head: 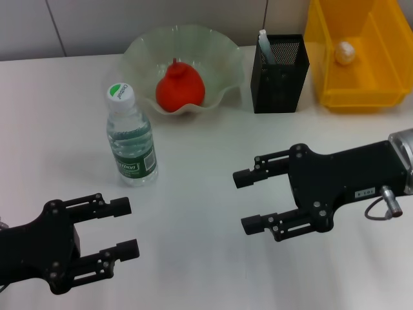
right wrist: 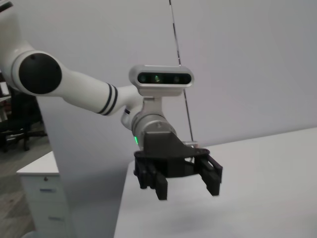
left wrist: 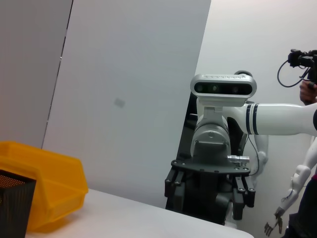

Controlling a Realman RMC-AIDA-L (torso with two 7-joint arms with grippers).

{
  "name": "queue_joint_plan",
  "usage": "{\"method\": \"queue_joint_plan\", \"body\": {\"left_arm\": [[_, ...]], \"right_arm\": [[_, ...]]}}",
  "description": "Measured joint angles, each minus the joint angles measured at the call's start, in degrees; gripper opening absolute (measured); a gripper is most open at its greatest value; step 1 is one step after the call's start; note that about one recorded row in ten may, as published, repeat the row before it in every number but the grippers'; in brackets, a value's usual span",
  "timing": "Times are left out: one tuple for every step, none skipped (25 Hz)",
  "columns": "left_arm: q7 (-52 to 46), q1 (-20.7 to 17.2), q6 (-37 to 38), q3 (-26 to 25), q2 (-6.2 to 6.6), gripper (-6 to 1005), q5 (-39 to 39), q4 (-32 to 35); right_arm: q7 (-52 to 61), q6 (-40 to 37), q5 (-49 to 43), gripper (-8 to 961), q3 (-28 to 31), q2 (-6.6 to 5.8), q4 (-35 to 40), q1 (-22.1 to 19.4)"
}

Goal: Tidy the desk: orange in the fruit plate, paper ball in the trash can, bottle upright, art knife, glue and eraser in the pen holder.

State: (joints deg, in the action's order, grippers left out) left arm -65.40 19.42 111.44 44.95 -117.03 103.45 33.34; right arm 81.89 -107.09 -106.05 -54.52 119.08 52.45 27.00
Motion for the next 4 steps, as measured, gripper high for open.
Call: {"method": "queue_joint_plan", "body": {"left_arm": [[-0.1, 0.0, 0.0, 0.0, 0.06, 632, 0.0, 0.0], [-0.3, 0.1, 0.0, 0.0, 0.14, 632, 0.0, 0.0], [-0.4, 0.1, 0.0, 0.0, 0.22, 632, 0.0, 0.0], [-0.4, 0.1, 0.0, 0.0, 0.22, 632, 0.0, 0.0]], "right_arm": [[-0.6, 0.3, -0.1, 682, 0.1, 0.0, -0.5, -0.2], [-1.5, 0.7, -0.2, 682, 0.4, 0.0, -1.4, -0.4], [-2.8, 1.0, -0.2, 682, 0.9, 0.0, -2.3, -0.9], [-3.9, 1.1, 0.0, 682, 1.6, 0.01, -3.0, -1.3]]}}
